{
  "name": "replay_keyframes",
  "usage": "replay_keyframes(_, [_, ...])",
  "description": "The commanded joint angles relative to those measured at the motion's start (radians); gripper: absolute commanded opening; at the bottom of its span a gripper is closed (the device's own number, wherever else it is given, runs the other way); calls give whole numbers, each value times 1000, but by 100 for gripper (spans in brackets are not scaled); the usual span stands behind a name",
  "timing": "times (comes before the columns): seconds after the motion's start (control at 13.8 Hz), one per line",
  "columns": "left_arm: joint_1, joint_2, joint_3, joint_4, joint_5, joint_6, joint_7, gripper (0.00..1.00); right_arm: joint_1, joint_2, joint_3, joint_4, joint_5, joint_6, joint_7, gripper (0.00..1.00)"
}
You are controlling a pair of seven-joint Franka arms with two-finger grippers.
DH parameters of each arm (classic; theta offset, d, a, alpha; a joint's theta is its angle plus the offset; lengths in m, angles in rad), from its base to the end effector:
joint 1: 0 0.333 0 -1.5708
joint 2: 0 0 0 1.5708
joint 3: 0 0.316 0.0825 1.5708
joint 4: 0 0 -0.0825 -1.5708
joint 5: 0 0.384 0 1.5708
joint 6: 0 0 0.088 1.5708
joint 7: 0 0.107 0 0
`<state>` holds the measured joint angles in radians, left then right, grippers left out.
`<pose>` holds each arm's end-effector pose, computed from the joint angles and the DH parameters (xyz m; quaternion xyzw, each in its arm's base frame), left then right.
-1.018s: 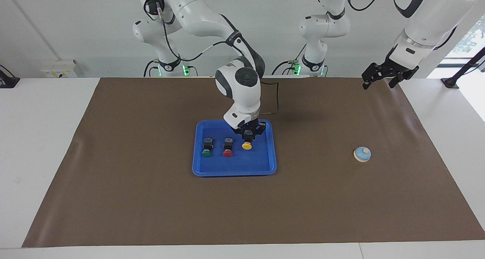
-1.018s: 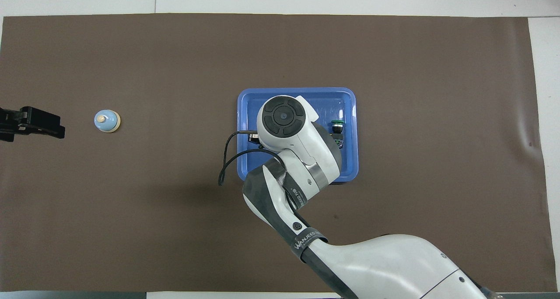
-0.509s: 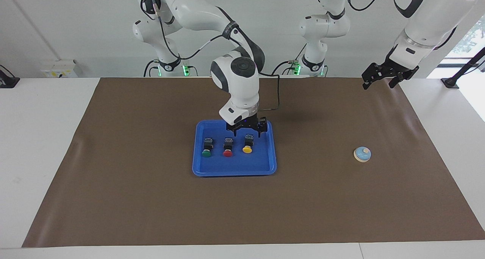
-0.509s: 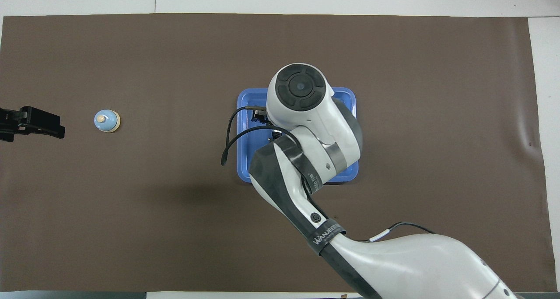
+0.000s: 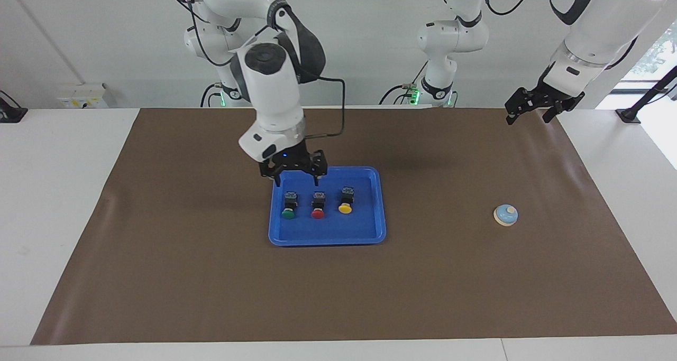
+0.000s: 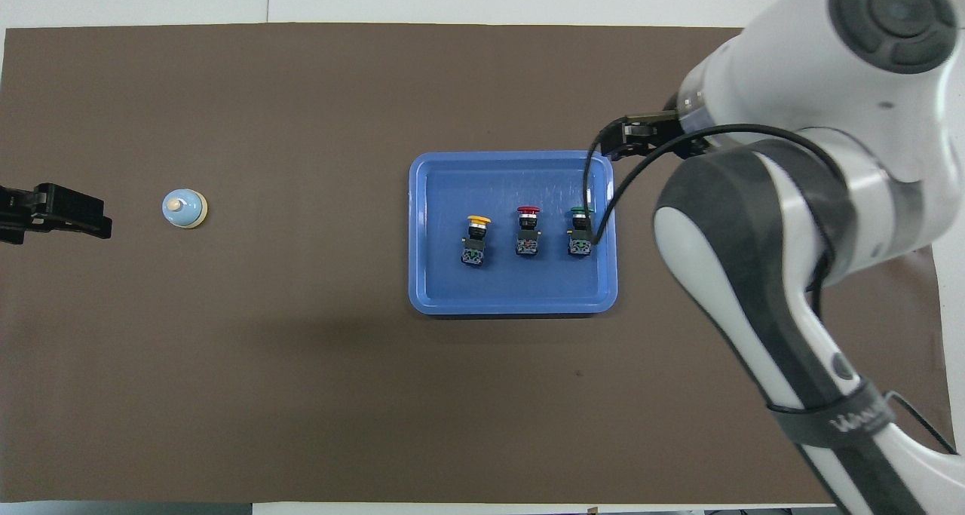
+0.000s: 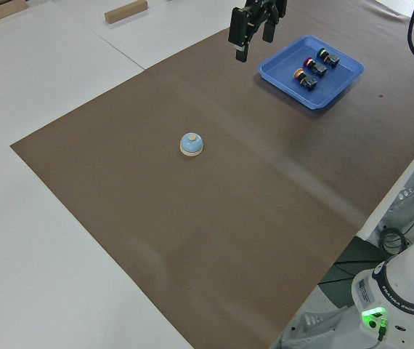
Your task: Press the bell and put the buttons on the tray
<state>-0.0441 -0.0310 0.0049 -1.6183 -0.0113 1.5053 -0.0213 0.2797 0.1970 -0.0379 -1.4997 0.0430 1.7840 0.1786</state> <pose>0.5365 -0.0223 0.6137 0.9991 -0.0091 -0.0411 0.0045 0.6113 0.1568 0.5616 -0.9985 -0.0285 -0.0391 0.0262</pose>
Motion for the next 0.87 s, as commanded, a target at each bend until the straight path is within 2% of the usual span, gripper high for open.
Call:
replay_keyframes(0.0, [3,-12,0,-11,1,-10,-8,100,-77,-97,15,-89,-8,-57,-141,100])
replay_keyframes(0.22, [3,-12,0,-11,1,-10,-8,100,-148,-183,13,-192,-6,-67,-218,100])
replay_keyframes(0.51, [3,-12,0,-11,1,-10,-6,100,-198,-186,13,-195,-6,-123,-283,100])
replay_keyframes(0.8, [3,-12,0,-11,1,-10,-8,100,-249,-185,13,-195,-6,-123,-281,100])
